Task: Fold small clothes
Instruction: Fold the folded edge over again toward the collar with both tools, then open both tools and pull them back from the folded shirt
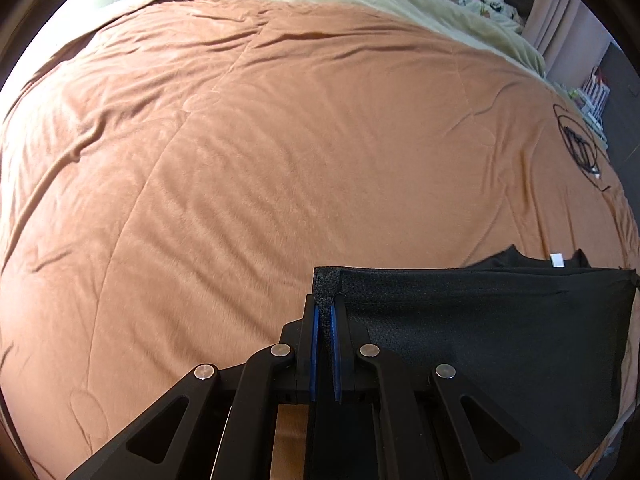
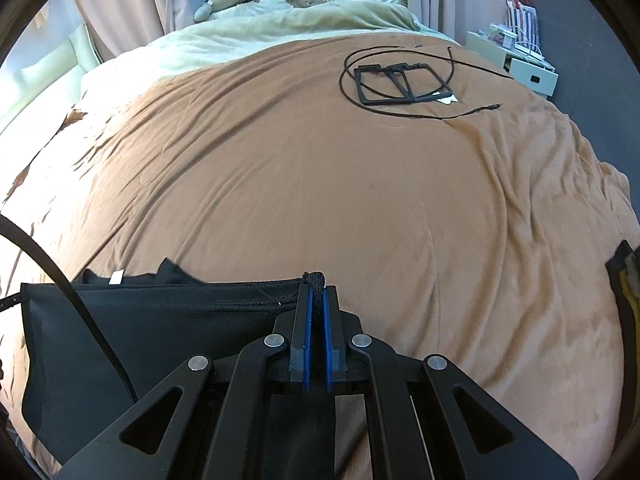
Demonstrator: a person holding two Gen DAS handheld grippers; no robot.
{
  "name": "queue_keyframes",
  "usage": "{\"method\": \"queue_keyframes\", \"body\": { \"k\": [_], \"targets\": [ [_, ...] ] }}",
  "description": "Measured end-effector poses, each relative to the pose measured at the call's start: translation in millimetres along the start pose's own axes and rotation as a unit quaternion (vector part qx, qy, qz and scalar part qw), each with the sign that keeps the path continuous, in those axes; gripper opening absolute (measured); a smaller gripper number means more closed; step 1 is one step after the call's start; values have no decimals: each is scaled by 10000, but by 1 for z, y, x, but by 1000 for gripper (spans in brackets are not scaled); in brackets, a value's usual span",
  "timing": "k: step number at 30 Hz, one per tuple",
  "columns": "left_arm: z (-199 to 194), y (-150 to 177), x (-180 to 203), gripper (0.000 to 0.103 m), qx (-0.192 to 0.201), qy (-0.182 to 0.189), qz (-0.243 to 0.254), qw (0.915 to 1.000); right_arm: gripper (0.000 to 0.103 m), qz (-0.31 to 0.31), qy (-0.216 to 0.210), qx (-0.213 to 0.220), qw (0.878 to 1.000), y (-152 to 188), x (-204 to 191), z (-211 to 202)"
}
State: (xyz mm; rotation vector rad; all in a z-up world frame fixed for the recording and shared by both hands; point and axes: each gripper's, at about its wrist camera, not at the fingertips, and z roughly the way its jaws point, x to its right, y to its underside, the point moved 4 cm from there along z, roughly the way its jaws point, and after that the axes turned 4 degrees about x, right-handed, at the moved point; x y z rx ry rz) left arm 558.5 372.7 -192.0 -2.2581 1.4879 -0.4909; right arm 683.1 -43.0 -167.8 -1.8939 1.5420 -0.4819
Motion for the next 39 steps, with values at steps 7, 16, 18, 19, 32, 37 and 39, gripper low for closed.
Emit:
{"method": "queue_keyframes", "body": {
  "k": [7, 16, 18, 19, 32, 37, 39],
  "targets": [
    [24, -21, 6, 5, -43, -49, 175, 9998, 1, -27, 92, -246, 9997, -13, 5, 40],
    [54, -34, 10, 11, -231, -217, 251, 9992, 2, -222, 451, -326, 9982, -27, 0, 68],
    [58, -33, 8, 13, -352, -274, 166, 9989, 11, -271, 646, -402, 9967, -27, -4, 69],
    [56, -32, 8, 15, -345, -268, 139, 9989, 17, -277, 635, -413, 9967, -27, -6, 68],
    [6, 32, 14, 56, -335, -225, 547, 9977, 71, 75, -146, -322, 9993, 3, 5, 14],
    [-7, 52, 9, 56, -388, -95, 529, 9978, 71, -9, -154, -419, 9990, 18, 7, -13],
    [-14, 63, 12, 56, -390, -117, 608, 9973, 71, 8, -180, -422, 9989, 27, 9, -27]
  ]
}}
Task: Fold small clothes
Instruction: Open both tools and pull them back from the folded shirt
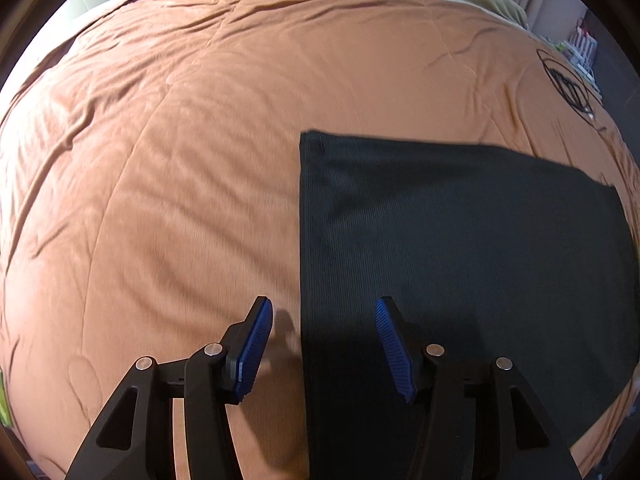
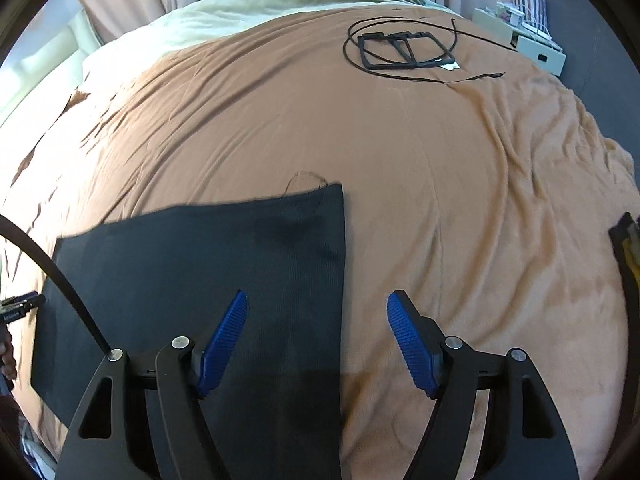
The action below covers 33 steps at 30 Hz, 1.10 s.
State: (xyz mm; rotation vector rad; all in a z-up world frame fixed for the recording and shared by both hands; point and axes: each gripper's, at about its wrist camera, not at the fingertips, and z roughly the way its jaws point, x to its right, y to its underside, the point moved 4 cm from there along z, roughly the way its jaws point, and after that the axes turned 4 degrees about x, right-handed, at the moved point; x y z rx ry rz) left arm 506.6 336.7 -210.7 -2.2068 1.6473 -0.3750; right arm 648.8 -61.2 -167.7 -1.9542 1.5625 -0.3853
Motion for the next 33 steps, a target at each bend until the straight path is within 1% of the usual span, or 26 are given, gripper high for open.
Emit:
{"method": "queue_keyframes", "body": {
  "k": [2, 3, 8, 12, 14, 17, 21, 23, 27, 30, 33],
  "targets": [
    [-6, 8, 2, 56, 18, -3, 41, 10000, 71, 134, -145, -69, 9998, 11, 3, -8],
    [-10, 12, 2, 56, 34, 20, 40, 10000, 71, 158, -146, -103, 9997, 16, 4, -11],
    [-23, 33, 3, 56, 134, 90, 101, 9998, 71, -23, 184, -161, 9997, 41, 3, -30],
    [-25, 48, 1, 56, 109, 142, 84, 9998, 71, 125, 141, -172, 9997, 58, -1, -44],
    [-30, 61, 2, 56, 110, 146, 49, 9998, 71, 167, 153, -201, 9995, 68, -3, -50],
    [-38, 74, 0, 56, 107, 179, 71, 9998, 71, 212, 149, -291, 9992, 82, -3, -57],
    [-47, 89, -7, 56, 97, 188, 61, 9998, 71, 236, 176, -310, 9991, 99, -1, -71],
    [-52, 97, -10, 56, 90, 236, 36, 9997, 71, 314, 112, -344, 9989, 108, 1, -75],
    [-54, 110, -12, 56, 57, 234, 89, 9997, 71, 338, 247, -391, 9984, 125, 6, -77],
    [-54, 121, -13, 56, 1, 236, 73, 9997, 71, 433, 248, -445, 9978, 135, 8, -77],
    [-52, 131, -13, 56, -63, 186, 87, 9998, 71, 385, 439, -526, 9969, 143, 6, -78]
  ]
}}
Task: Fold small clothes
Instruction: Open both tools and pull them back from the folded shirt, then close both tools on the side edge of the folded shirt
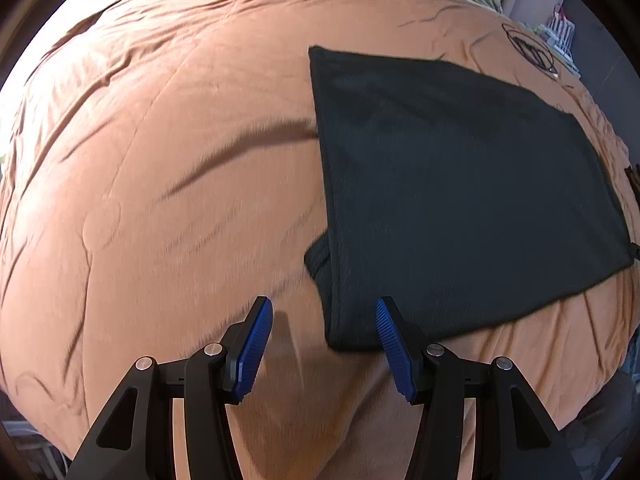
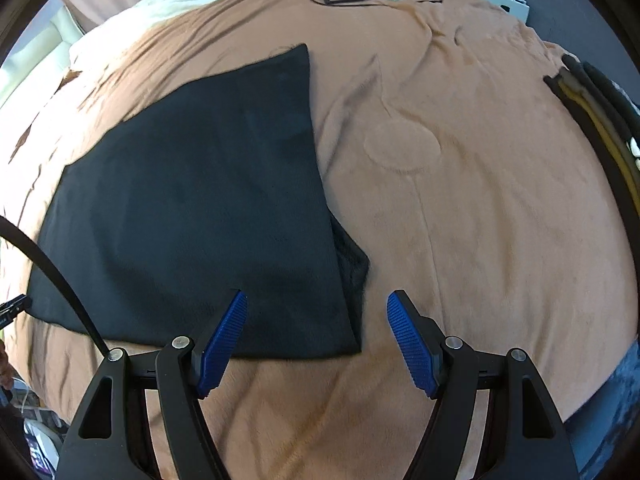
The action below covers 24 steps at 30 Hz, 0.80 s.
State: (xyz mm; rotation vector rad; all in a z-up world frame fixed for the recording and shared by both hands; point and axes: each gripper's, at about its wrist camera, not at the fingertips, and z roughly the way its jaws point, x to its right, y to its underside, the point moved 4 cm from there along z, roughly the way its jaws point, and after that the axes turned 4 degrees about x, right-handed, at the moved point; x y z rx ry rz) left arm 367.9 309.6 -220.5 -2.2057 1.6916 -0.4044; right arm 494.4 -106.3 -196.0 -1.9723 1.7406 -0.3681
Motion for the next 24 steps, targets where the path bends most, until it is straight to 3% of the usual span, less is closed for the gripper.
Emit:
{"method": "queue_keyframes", "body": {
  "k": [5, 15, 19, 24],
  "targets": [
    [6, 16, -5, 56, -91, -227, 11, 9997, 71, 106, 311, -137, 9994, 16, 5, 4],
    [-9, 30, -14, 56, 79, -385, -82, 9992, 71, 234, 393, -114, 9989, 33, 10, -13],
    [-26, 30, -9, 56, 332, -156, -53, 9993, 71, 308, 154, 27, 9994, 37, 10, -31],
    [-38, 28, -6, 56, 469, 241, -376, 9979, 67, 109, -181, 268, 9994, 36, -5, -57]
  ]
}}
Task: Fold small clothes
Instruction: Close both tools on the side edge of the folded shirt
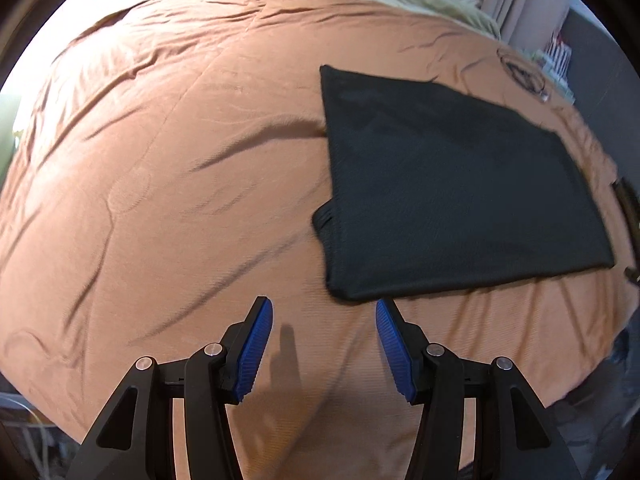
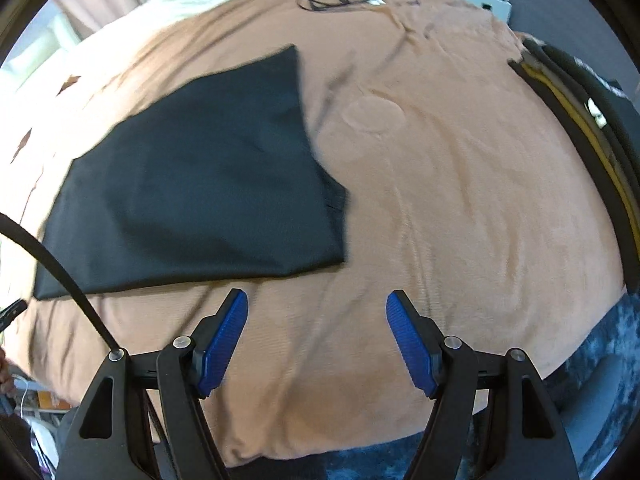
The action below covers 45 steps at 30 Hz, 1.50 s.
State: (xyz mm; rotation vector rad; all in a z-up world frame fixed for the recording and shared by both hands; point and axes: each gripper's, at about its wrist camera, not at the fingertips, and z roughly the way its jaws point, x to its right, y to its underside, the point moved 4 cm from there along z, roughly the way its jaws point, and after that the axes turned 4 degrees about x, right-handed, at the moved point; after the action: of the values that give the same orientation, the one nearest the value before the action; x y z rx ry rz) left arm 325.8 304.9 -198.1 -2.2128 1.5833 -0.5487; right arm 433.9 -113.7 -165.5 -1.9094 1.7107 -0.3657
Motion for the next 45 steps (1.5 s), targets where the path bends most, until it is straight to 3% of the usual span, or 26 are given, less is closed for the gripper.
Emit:
{"method": "queue_keyframes", "body": {
  "k": [9, 19, 27, 29, 33, 39, 45],
  "targets": [
    [7, -9, 4, 56, 89, 648, -795, 9947, 53, -334, -570, 228, 9976, -15, -42, -29],
    [34, 3, 4, 51, -180, 638, -1144, 9912, 43, -659, -888, 152, 9938, -31, -90, -12],
    [42, 1, -4, 51, -58, 685, -1470, 9867, 32, -887, -972, -97, 9913, -40, -129, 22],
    [42, 1, -5, 46, -34, 676, -1506, 9863, 29, -924, -997, -172, 9906, -42, -136, 29],
    [42, 2, -10, 21, -16, 571, -1561, 9861, 24, -964, -1047, -355, 9892, -39, -149, 49],
    [37, 5, -11, 8, 61, 691, -1503, 9862, 19, -1096, -1088, -601, 9862, -36, -170, 80],
    [31, 3, -17, 6, 119, 907, -1662, 9818, 16, -1139, -1406, -1055, 9778, -20, -188, 113]
  ]
}}
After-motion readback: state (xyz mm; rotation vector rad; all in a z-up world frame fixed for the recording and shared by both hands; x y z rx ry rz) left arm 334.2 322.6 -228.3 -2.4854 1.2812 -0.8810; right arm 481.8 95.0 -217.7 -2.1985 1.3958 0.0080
